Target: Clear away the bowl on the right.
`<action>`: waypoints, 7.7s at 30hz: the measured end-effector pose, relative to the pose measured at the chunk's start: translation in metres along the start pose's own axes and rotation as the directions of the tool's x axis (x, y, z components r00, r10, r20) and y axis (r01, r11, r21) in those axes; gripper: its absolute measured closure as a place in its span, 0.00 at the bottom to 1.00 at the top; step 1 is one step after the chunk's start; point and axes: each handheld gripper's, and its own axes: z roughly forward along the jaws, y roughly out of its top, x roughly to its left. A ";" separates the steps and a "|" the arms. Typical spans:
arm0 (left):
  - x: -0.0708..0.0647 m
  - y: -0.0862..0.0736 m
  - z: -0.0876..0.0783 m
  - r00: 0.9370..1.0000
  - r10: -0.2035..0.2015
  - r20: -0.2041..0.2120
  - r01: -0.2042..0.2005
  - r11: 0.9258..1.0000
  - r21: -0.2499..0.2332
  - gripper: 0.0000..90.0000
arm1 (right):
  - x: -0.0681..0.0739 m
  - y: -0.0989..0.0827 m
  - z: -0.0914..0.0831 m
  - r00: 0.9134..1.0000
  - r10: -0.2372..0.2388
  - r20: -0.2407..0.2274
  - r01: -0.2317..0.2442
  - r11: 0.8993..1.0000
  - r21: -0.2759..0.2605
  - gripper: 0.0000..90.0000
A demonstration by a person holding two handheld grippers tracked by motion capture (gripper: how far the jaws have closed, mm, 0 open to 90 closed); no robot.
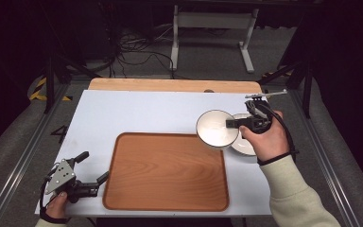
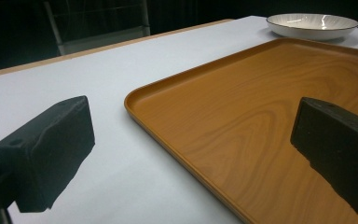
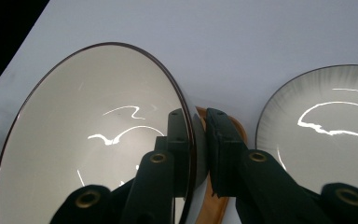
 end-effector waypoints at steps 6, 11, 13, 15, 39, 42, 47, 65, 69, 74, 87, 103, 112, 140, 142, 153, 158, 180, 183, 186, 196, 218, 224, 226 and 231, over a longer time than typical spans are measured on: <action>0.000 0.000 0.000 1.000 0.000 0.003 0.000 1.000 -0.001 0.00 | 0.015 0.000 0.005 0.999 -0.025 -0.036 0.026 1.000 0.010 0.90; 0.000 0.000 0.000 1.000 0.000 0.003 0.000 1.000 0.000 0.00 | 0.027 0.000 0.010 0.997 -0.043 -0.061 0.044 0.999 0.022 0.90; 0.000 0.000 0.000 1.000 0.001 0.003 -0.001 1.000 0.000 0.00 | 0.031 0.000 0.012 0.996 -0.046 -0.072 0.048 0.998 0.027 0.89; 0.000 0.000 0.000 1.000 0.001 0.003 -0.001 1.000 0.000 0.00 | 0.036 0.000 0.015 0.996 -0.050 -0.079 0.053 0.998 0.028 0.89; 0.000 0.000 0.001 1.000 -0.001 0.006 0.001 1.000 -0.001 0.00 | 0.075 -0.010 0.049 0.980 -0.090 -0.175 0.104 0.992 0.072 0.88; 0.000 0.000 0.000 1.000 0.000 0.005 0.000 1.000 0.000 0.00 | 0.078 -0.013 0.056 0.979 -0.095 -0.180 0.110 0.991 0.079 0.88; 0.000 0.000 0.000 1.000 0.001 0.005 -0.001 1.000 -0.001 0.00 | 0.079 -0.019 0.068 0.980 -0.099 -0.173 0.116 0.989 0.091 0.87; 0.000 0.000 0.000 1.000 0.000 0.003 0.000 1.000 -0.001 0.00 | 0.075 -0.038 0.108 0.982 -0.089 -0.169 0.113 0.984 0.136 0.86; 0.000 0.000 0.000 1.000 0.002 0.004 -0.002 1.000 -0.001 0.00 | 0.074 -0.041 0.114 0.981 -0.088 -0.171 0.112 0.985 0.135 0.86; 0.000 0.000 0.000 1.000 0.003 0.003 -0.003 1.000 0.001 0.00 | 0.073 -0.045 0.121 0.981 -0.086 -0.174 0.112 0.983 0.145 0.86; 0.000 0.000 0.000 1.000 0.000 0.003 0.000 1.000 -0.002 0.00 | 0.073 -0.053 0.134 0.980 -0.065 -0.191 0.098 0.980 0.172 0.85; 0.000 0.000 0.000 1.000 0.000 0.003 0.000 1.000 -0.001 0.00 | 0.070 -0.058 0.140 0.978 -0.053 -0.201 0.090 0.980 0.180 0.84; 0.000 0.000 0.000 1.000 0.002 0.002 -0.002 1.000 0.000 0.00 | 0.067 -0.060 0.144 0.981 -0.074 -0.181 0.111 0.973 0.203 0.84; -0.001 0.000 0.000 1.000 0.002 -0.001 -0.002 1.000 -0.010 0.00 | 0.070 -0.052 0.107 0.944 -0.236 -0.230 0.216 0.970 -0.109 0.65; -0.001 0.000 0.000 1.000 0.002 -0.002 -0.002 1.000 -0.006 0.00 | 0.070 -0.052 0.106 0.941 -0.247 -0.231 0.223 0.967 -0.123 0.65; -0.001 0.000 0.000 1.000 0.001 -0.001 -0.001 1.000 -0.007 0.00 | 0.073 -0.056 0.092 0.893 -0.382 -0.239 0.314 0.908 -0.277 0.57; -0.001 0.000 0.000 1.000 0.001 0.000 -0.001 1.000 -0.006 0.00 | 0.072 -0.060 0.088 0.862 -0.454 -0.225 0.362 0.862 -0.355 0.51; 0.000 0.000 0.001 1.000 -0.001 0.006 0.001 1.000 0.001 0.00 | 0.050 -0.075 0.067 0.792 -0.589 -0.162 0.418 0.716 -0.559 0.33; 0.000 0.000 0.001 1.000 0.000 0.006 0.000 1.000 0.000 0.00 | 0.041 -0.079 0.061 0.793 -0.592 -0.140 0.431 0.709 -0.558 0.32; 0.000 0.000 0.001 1.000 0.001 0.005 -0.001 1.000 -0.001 0.00 | 0.034 -0.081 0.058 0.799 -0.587 -0.132 0.428 0.709 -0.561 0.31; 0.000 0.000 0.001 1.000 -0.001 0.005 0.001 1.000 0.003 0.00 | 0.011 -0.088 0.042 0.821 -0.563 -0.091 0.420 0.706 -0.570 0.29; 0.000 0.000 0.001 1.000 -0.002 0.005 0.002 1.000 0.002 0.00 | -0.037 -0.105 0.020 0.861 -0.508 -0.007 0.410 0.704 -0.581 0.23; 0.000 0.000 0.001 1.000 -0.002 0.005 0.002 1.000 0.003 0.00 | -0.047 -0.112 0.022 0.865 -0.503 0.004 0.408 0.696 -0.591 0.23; 0.000 0.000 0.001 1.000 -0.001 0.005 0.001 1.000 0.003 0.00 | -0.053 -0.117 0.024 0.871 -0.492 0.004 0.392 0.689 -0.609 0.22; 0.000 0.000 0.001 1.000 -0.001 0.003 0.001 1.000 0.003 0.00 | -0.060 -0.126 0.027 0.878 -0.479 0.010 0.380 0.684 -0.623 0.22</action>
